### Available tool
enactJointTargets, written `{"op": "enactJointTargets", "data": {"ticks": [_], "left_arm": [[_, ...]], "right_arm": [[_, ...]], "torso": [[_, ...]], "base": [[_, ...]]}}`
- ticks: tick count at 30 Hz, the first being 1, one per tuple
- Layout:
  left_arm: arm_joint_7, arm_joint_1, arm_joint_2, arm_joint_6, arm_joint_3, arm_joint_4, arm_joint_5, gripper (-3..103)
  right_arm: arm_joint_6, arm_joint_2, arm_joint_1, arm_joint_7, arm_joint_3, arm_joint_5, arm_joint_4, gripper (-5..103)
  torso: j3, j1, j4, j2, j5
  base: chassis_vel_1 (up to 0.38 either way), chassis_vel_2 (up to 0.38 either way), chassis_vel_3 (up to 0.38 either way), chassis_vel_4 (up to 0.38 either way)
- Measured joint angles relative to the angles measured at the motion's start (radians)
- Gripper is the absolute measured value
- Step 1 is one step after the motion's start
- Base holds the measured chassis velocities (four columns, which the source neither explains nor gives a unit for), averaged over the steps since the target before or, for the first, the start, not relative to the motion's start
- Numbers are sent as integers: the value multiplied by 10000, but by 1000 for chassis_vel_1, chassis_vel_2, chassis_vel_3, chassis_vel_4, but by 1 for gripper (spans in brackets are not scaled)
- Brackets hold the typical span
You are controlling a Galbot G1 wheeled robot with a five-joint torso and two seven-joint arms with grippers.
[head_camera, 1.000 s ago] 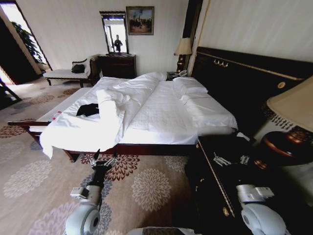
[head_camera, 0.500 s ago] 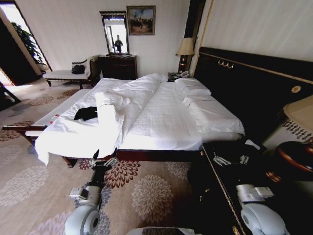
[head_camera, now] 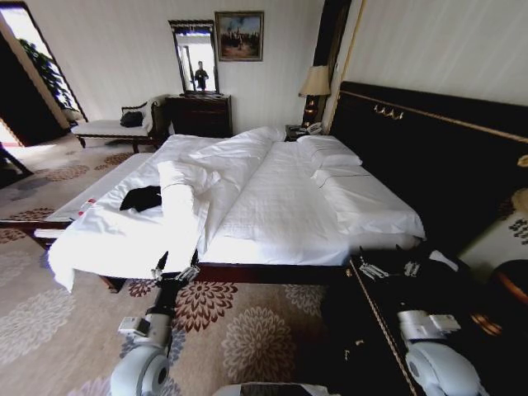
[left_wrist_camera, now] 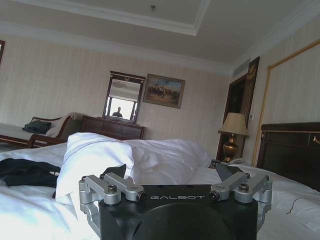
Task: Fold the clothes on the bed.
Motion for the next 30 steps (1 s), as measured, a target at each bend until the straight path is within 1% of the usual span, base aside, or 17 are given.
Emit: {"op": "enactJointTargets", "data": {"ticks": [16, 30], "left_arm": [[-4, -4, -7, -44, 12, 52, 46, 100], [-10, -33, -3, -51, 2, 122, 47, 100]], "right_arm": [[-10, -144, 0, -4, 52, 10, -23, 100], [-20, -113, 28, -20, 28, -33, -93, 100]], "torso": [[1, 1, 0, -1, 0], [0, 0, 0, 0, 0]], "base": [[-133, 136, 131, -132], [-126, 132, 134, -130]]}}
